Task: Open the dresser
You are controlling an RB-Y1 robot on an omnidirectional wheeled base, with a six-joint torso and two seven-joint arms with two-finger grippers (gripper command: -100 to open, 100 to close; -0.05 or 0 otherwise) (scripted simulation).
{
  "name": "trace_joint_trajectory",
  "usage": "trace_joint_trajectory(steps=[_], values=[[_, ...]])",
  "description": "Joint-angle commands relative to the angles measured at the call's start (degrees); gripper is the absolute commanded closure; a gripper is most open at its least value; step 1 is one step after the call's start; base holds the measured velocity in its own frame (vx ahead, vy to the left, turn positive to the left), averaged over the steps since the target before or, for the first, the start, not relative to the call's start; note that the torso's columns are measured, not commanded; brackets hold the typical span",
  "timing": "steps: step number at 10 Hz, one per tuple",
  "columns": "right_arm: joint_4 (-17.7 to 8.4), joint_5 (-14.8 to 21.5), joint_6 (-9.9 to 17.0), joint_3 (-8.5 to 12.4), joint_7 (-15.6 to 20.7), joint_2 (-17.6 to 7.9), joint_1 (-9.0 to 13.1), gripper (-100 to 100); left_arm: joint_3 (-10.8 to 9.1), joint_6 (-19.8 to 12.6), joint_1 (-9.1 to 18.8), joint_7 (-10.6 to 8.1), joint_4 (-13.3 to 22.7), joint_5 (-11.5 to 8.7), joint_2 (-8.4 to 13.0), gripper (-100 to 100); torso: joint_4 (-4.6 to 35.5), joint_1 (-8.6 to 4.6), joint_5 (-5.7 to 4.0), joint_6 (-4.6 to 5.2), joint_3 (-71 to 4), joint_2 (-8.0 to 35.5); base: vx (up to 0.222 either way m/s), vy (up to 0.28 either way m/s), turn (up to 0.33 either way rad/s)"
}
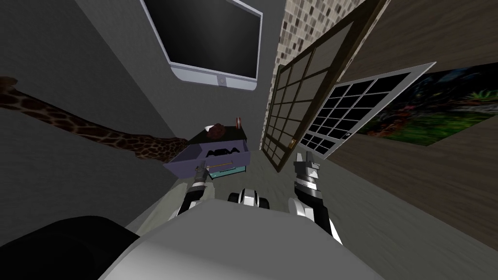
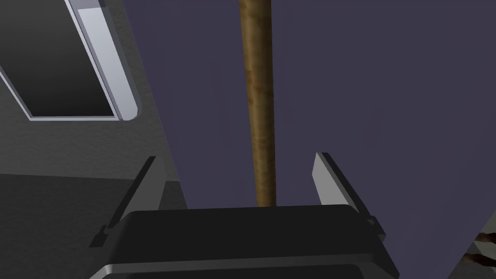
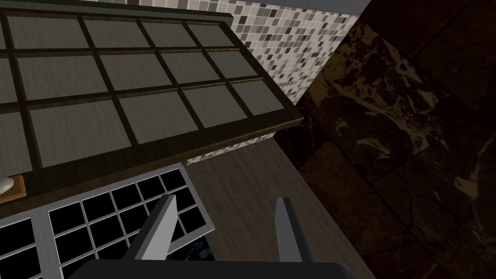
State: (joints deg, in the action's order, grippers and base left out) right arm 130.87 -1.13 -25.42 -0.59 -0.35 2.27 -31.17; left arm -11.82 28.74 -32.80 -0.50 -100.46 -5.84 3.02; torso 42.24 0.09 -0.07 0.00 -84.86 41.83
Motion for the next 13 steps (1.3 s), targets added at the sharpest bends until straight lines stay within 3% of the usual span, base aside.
trace_joint_trajectory(steps=[1,6,7,8,13], values=[[0.00,0.00,0.00,0.00,0.00,0.00,-0.01,0,-0.41,-2.45,-2.06,-0.64,-4.54,-0.62,0.34,-100,0.00,-0.01,0.00,0.04,-0.01,0.02,0.048,0.000,-0.024],[0.00,0.00,0.00,0.00,0.00,0.00,0.00,0,-1.00,-6.47,-6.30,-1.83,-12.14,-1.75,0.91,-100,0.17,-0.22,-0.09,-0.03,0.35,0.63,0.023,-0.007,-0.021],[0.00,0.00,0.00,0.00,0.00,0.00,0.00,0,-0.79,-6.21,-5.97,-1.72,-10.88,-1.62,0.79,-100,0.25,-0.32,-0.22,-0.05,0.34,0.67,0.009,-0.001,-0.002],[0.00,0.00,0.00,0.00,0.00,0.00,0.00,0,-0.79,-6.45,-6.08,-1.78,-10.93,-1.65,0.79,0,0.20,-0.32,-0.15,-0.02,0.37,0.66,0.000,0.000,0.000],[0.00,0.00,0.00,0.00,0.00,0.00,0.00,0,-0.71,-6.70,-6.22,-1.79,-10.61,-1.65,0.73,0,0.07,-0.14,0.02,0.00,0.30,0.48,0.000,0.000,0.000]])
